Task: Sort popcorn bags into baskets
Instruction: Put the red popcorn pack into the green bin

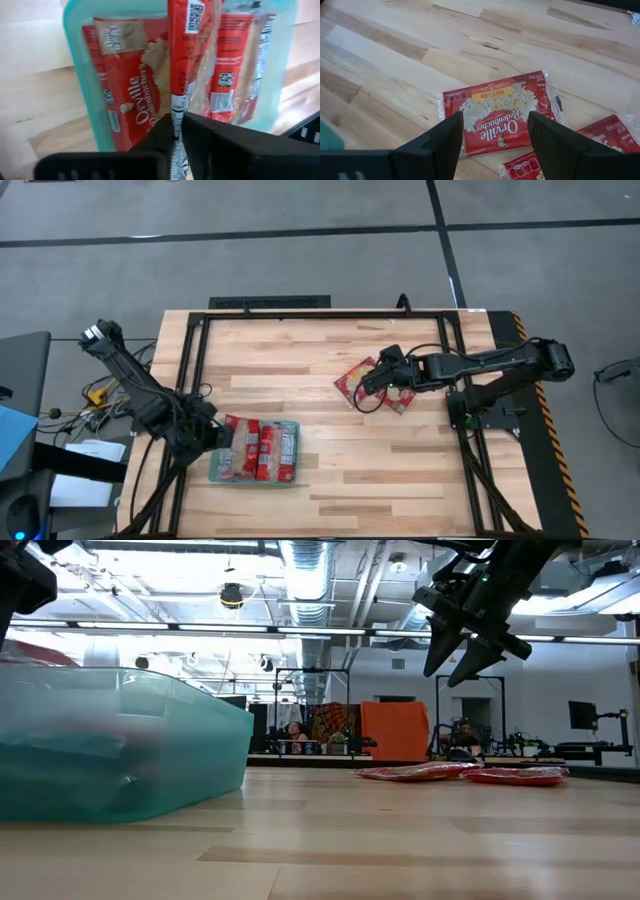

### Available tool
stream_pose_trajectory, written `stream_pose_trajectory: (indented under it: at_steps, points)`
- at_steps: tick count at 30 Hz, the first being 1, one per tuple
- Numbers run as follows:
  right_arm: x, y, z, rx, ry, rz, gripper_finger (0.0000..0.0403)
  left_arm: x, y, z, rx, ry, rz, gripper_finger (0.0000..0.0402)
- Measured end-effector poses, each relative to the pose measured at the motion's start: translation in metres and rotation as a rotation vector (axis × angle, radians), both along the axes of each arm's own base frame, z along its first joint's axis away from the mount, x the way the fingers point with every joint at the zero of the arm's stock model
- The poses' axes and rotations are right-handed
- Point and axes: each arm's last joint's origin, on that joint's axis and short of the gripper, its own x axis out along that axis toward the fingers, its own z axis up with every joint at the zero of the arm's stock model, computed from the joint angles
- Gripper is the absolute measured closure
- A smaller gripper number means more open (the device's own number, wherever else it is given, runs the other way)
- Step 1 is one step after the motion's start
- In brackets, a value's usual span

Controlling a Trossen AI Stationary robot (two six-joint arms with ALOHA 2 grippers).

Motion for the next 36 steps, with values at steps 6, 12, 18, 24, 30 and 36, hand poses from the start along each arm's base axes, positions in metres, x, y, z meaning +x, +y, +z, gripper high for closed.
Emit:
stream_pose_trajectory:
  at_steps: [6, 12, 18, 24, 30, 36]
  points:
    - [0.000, 0.001, 0.000, 0.011, 0.008, 0.025, 0.0154, -0.002, 0.001, -0.003, -0.009, 0.064, -0.012, 0.0296]
    - [0.000, 0.000, 0.000, -0.002, 0.022, 0.049, 0.0154, -0.011, 0.007, -0.003, -0.013, 0.151, -0.048, 0.0201]
    - [0.003, -0.011, -0.006, -0.011, 0.064, 0.021, 0.0154, -0.016, 0.024, 0.010, 0.002, 0.001, 0.061, 0.0158]
    - [0.015, -0.030, -0.039, 0.002, 0.221, -0.039, 0.0154, -0.004, 0.048, 0.027, 0.102, -0.250, 0.184, 0.0160]
    - [0.024, -0.052, -0.078, 0.096, 0.366, -0.047, 0.0154, 0.021, 0.078, 0.038, 0.313, -0.356, 0.306, 0.0163]
    - [0.023, -0.057, -0.070, 0.141, 0.308, -0.040, 0.0154, 0.061, 0.125, 0.039, 0.419, -0.357, 0.238, 0.0155]
